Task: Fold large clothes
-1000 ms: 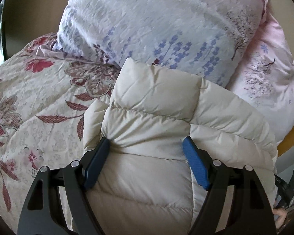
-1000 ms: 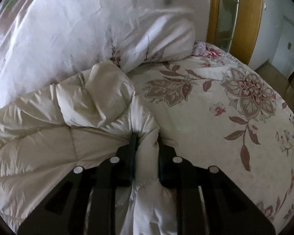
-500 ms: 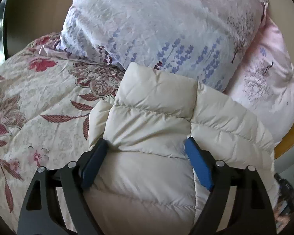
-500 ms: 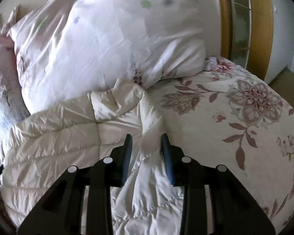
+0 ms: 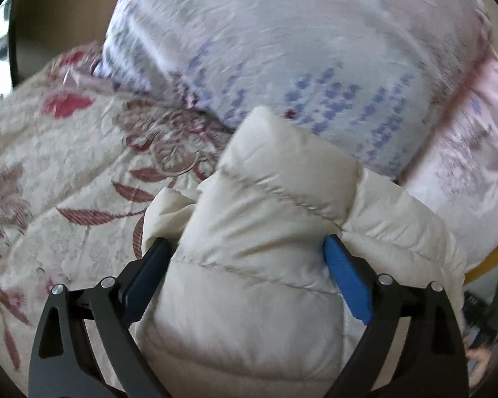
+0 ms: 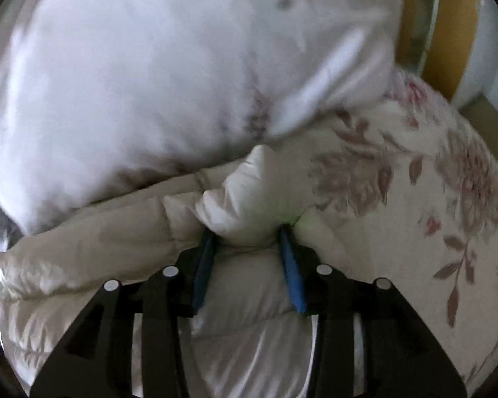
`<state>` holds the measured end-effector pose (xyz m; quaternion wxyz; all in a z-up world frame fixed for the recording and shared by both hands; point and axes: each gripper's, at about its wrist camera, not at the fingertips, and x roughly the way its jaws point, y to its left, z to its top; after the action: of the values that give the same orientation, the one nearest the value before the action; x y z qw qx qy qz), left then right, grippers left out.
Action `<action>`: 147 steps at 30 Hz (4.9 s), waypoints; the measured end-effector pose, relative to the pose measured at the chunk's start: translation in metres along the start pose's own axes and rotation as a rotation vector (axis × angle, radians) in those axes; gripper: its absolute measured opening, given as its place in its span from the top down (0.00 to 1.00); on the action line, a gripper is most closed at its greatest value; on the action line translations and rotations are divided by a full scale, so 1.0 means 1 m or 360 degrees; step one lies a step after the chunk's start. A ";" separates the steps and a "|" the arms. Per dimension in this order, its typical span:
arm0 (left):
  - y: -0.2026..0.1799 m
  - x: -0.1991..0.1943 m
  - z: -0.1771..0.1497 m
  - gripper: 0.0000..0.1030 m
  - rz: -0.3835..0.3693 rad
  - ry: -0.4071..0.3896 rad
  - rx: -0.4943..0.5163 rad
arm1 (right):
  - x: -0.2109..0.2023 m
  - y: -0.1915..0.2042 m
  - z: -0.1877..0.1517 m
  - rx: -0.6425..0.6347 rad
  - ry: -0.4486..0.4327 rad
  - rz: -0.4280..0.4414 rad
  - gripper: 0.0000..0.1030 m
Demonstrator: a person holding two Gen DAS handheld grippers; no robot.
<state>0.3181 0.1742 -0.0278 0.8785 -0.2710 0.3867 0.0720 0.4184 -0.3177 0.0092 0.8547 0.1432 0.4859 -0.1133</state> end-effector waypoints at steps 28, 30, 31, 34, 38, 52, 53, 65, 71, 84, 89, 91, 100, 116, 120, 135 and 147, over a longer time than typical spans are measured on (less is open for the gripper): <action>0.075 -0.147 -0.109 0.09 -0.0576 0.0182 -0.0128 | -0.112 -0.176 -0.150 0.0665 0.0146 0.0793 0.23; 0.073 -0.147 -0.118 0.09 -0.0581 0.0199 -0.0159 | -0.104 -0.176 -0.156 0.0691 0.0185 0.0823 0.23; 0.072 -0.146 -0.122 0.09 -0.0585 0.0208 -0.0183 | -0.100 -0.173 -0.160 0.0710 0.0214 0.0859 0.23; 0.069 -0.140 -0.133 0.09 -0.0594 0.0233 -0.0267 | -0.089 -0.165 -0.166 0.0728 0.0250 0.0891 0.23; 0.064 -0.130 -0.142 0.10 -0.0595 0.0259 -0.0364 | -0.085 -0.156 -0.168 0.0746 0.0213 0.0946 0.23; 0.064 -0.102 -0.128 0.34 -0.0527 0.0046 -0.0671 | -0.071 -0.149 -0.163 0.0784 0.0126 0.0976 0.46; 0.067 -0.101 -0.127 0.40 -0.0536 0.0034 -0.0705 | -0.070 -0.149 -0.163 0.0781 0.0118 0.0969 0.49; 0.088 -0.133 -0.120 0.85 -0.0678 -0.0072 -0.0654 | -0.104 -0.137 -0.167 0.0483 0.0044 0.1092 0.82; 0.131 -0.177 -0.136 0.85 -0.0596 -0.0144 -0.0677 | -0.125 -0.113 -0.197 0.0128 0.0146 0.1173 0.83; 0.179 -0.211 -0.165 0.73 -0.0496 -0.0220 -0.0721 | -0.172 -0.086 -0.233 -0.0289 0.0102 0.0826 0.43; 0.182 -0.212 -0.169 0.52 -0.0493 -0.0279 -0.0740 | -0.205 -0.070 -0.222 -0.0288 -0.0274 0.0420 0.41; 0.182 -0.214 -0.171 0.51 -0.0490 -0.0311 -0.0744 | -0.215 -0.047 -0.223 -0.0364 -0.0392 0.0428 0.41; 0.176 -0.209 -0.179 0.46 -0.0460 -0.0352 -0.0721 | -0.207 0.074 -0.260 -0.0807 -0.0454 0.0497 0.52; 0.170 -0.199 -0.173 0.46 -0.0400 -0.0364 -0.0762 | -0.183 0.146 -0.287 -0.0993 -0.0547 0.0348 0.56; 0.169 -0.197 -0.171 0.46 -0.0384 -0.0387 -0.0787 | -0.163 0.157 -0.295 -0.1073 -0.0477 0.0271 0.56; 0.122 -0.227 -0.143 0.70 -0.0557 -0.0599 -0.0473 | -0.152 0.170 -0.299 -0.1163 -0.0378 0.0198 0.55; 0.012 -0.259 -0.144 0.70 -0.1047 -0.0673 0.0036 | -0.147 0.167 -0.290 -0.1149 -0.0302 0.0286 0.55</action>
<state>0.0432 0.1292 0.0734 0.9179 -0.3500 0.0904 -0.1636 0.1685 -0.0510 0.0178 0.8979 -0.1360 0.3988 0.1278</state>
